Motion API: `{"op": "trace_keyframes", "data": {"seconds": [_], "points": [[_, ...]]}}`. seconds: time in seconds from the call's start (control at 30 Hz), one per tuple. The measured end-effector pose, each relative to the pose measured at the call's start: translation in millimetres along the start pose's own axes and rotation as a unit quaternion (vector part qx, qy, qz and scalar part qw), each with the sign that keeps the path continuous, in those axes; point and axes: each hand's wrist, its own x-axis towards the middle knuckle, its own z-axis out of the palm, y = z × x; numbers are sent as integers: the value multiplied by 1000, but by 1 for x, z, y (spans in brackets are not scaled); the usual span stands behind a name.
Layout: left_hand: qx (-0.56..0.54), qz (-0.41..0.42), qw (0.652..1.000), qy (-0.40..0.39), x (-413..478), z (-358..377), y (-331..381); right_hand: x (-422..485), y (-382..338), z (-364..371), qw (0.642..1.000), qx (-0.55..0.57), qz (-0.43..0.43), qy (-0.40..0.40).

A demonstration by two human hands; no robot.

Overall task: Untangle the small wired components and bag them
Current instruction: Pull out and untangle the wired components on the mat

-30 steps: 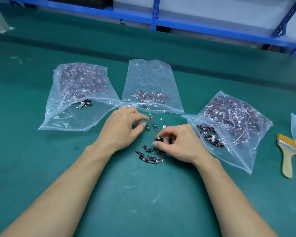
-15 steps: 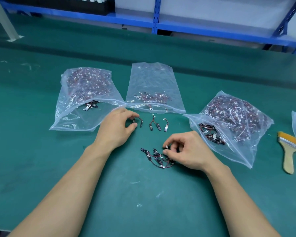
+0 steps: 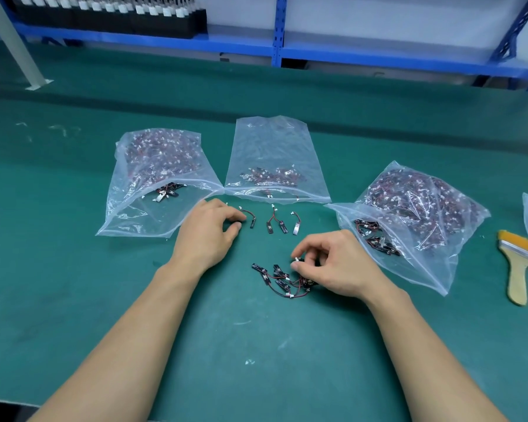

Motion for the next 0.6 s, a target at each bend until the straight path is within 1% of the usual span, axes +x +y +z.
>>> {"op": "trace_keyframes", "data": {"seconds": [0.1, 0.17, 0.27, 0.47, 0.53, 0.6], "points": [[12, 1, 1000, 7, -1, -1, 4, 0, 0, 0, 1000, 3, 1, 0], [2, 20, 1000, 13, -3, -1, 8, 0, 0, 0, 1000, 1, 0, 1], [-9, 54, 999, 1, -7, 1, 14, 1, 0, 0, 1000, -8, -3, -1], [-3, 57, 998, -12, -8, 3, 15, 1, 3, -1, 1000, -2, 1, -4], [-8, 74, 997, -12, -8, 3, 17, 1, 3, -1, 1000, 0, 4, -4], [-8, 96, 995, -30, -9, 4, 20, 2, 3, -2, 1000, 0, 7, -1]]}}
